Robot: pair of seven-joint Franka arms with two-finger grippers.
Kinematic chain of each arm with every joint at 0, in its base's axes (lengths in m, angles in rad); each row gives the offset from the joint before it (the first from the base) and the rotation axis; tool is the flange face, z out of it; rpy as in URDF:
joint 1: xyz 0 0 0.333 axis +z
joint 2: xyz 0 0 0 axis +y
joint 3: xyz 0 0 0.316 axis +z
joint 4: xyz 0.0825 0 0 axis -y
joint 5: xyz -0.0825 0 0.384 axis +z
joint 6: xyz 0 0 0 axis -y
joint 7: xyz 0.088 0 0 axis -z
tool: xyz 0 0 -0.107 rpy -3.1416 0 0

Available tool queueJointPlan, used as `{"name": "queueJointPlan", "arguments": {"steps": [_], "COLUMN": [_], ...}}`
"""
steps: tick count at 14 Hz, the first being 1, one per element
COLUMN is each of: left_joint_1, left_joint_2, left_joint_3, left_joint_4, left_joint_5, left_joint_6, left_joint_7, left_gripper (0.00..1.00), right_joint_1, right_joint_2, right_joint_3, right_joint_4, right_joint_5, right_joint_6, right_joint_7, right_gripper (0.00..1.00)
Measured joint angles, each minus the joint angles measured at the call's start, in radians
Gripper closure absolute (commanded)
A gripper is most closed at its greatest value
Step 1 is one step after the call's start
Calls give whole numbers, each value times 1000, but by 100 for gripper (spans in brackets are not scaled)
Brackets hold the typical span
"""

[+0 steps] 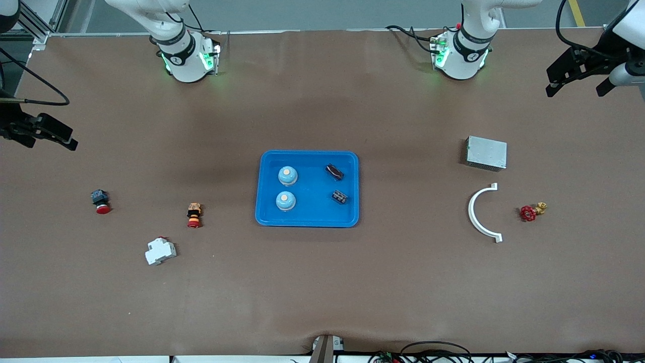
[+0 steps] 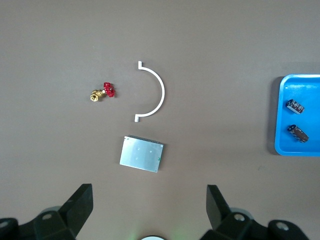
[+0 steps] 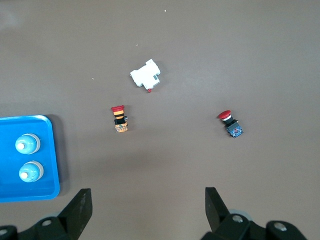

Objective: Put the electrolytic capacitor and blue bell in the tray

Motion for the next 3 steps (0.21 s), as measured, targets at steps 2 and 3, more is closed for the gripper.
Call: {"name": "queueJointPlan", "arguments": {"steps": [2,3], "left_joint_1": [0,0], "left_joint_2": [6,9], "left_joint_3": [0,0], "left_joint_4": [0,0], "left_joint_5": [0,0], "left_joint_6": [-1,-1], "left_joint_7": [0,0], "left_gripper": [0,0], "right_joint_1": [0,0], "right_joint_2": [0,0], "right_joint_3": [0,0], "right_joint_4": [0,0], "right_joint_5": [0,0], "right_joint_6": [0,0], "right_joint_7": [-2,-2], "right_gripper": [0,0]}}
